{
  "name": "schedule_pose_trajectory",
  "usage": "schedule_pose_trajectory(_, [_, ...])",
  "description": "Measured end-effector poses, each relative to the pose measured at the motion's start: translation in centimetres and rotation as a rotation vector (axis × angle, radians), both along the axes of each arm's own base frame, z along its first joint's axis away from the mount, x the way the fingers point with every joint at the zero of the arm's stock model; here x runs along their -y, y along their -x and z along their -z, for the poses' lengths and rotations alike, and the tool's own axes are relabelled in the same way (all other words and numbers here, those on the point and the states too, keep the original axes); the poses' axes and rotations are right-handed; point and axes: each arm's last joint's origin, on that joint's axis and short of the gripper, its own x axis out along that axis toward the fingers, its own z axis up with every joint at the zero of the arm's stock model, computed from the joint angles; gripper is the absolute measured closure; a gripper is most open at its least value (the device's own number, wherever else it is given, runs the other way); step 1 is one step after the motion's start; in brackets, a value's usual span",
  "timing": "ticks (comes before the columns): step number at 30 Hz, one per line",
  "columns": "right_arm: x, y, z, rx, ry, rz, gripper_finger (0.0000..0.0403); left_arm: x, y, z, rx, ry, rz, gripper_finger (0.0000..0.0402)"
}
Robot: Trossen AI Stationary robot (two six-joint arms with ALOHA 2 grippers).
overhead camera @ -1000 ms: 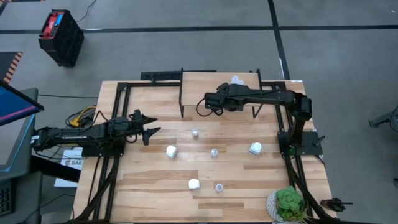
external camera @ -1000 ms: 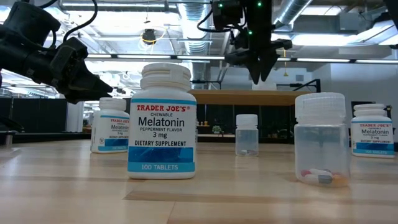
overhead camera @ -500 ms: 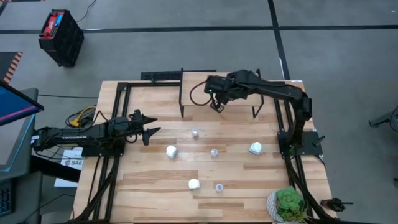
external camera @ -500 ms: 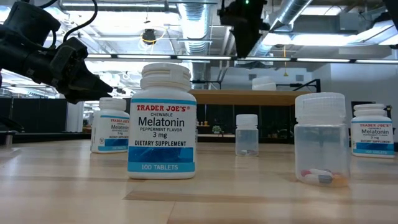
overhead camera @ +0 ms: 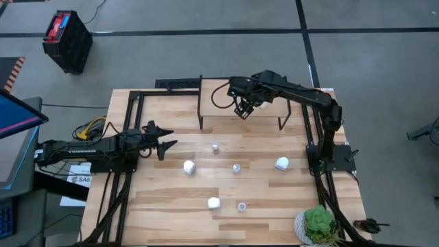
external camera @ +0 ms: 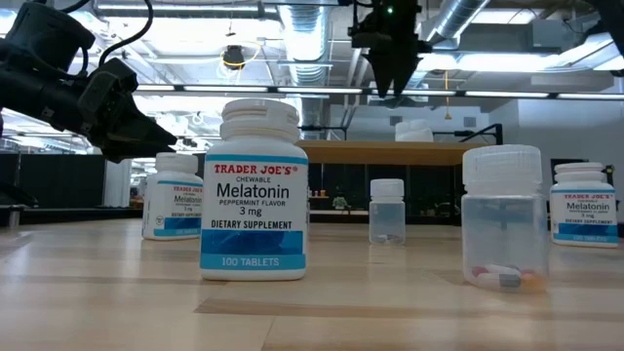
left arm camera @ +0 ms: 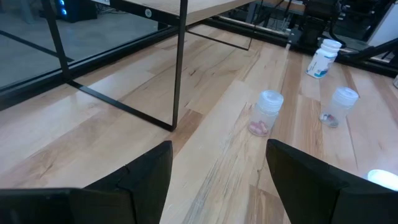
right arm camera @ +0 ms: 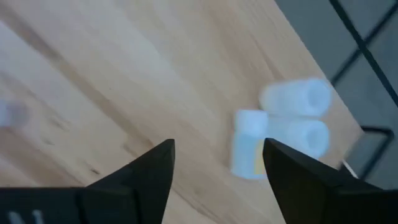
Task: Pick and place medicine bottles onto shelf by color
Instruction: Put the white pill bottle on the shelf
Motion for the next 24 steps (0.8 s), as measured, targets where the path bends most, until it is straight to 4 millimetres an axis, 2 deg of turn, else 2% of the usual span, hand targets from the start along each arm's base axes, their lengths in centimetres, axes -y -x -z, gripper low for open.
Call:
schedule_pose_trajectory(11, [2.6, -1.2, 3.9, -0.172, -0.032, 0.031, 0.0132, 0.0, 0.0, 0.0, 0.000, 0.000, -0.001, 0.0155])
schedule_pose_trajectory(24, [4.5, -0.6, 4.4, -0.190, -0.036, 0.083, 0.0132, 0.0, -0.1, 0.2, -0.020, 0.001, -0.003, 0.0155])
